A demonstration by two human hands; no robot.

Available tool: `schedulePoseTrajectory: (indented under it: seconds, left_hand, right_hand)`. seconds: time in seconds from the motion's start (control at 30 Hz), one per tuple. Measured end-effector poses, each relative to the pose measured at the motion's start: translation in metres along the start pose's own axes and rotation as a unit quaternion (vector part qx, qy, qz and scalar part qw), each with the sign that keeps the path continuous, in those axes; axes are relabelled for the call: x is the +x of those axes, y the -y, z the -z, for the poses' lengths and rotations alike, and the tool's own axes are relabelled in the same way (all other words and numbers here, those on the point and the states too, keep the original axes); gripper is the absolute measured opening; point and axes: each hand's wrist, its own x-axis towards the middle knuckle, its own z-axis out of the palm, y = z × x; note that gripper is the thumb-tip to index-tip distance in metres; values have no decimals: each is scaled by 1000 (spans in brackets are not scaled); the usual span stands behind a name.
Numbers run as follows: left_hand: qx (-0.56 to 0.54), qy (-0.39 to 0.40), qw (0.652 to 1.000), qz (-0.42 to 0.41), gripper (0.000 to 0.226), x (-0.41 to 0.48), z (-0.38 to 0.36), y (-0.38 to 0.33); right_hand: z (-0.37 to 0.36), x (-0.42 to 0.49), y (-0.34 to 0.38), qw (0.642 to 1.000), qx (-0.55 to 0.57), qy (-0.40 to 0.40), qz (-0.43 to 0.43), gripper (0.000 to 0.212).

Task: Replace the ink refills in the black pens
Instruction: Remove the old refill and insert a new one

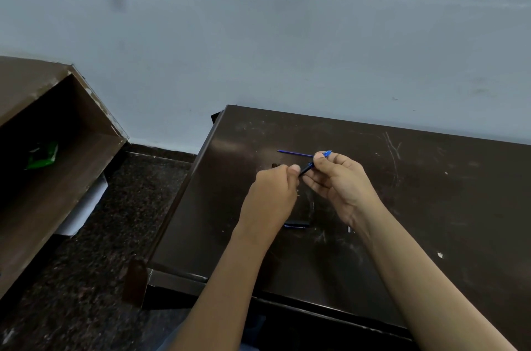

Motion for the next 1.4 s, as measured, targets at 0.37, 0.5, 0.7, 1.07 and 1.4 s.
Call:
schedulePoseTrajectory:
  seconds: [0.37,0.5,0.7,1.07,1.4]
  left_hand:
    - [22,-1,999,-34,38,-2,2,2]
    - [50,-5,997,-59,15,-2,4,3]
    - [36,-17,998,-41,30,-1,3,2]
    - [53,-24,998,-35,19,0,5,3]
    - [67,-41,996,-51,11,-2,8,0]
  right_hand:
    - [0,-1,-1,1000,4,1,-4,11]
    - [-1,-1,-4,1000,15,9,-8,12]
    - [0,0,-4,1000,2,6,-4,12]
    - [-2,-1,-5,1000,5,10,-9,8]
    - [-2,0,-6,1000,10,10,-13,7]
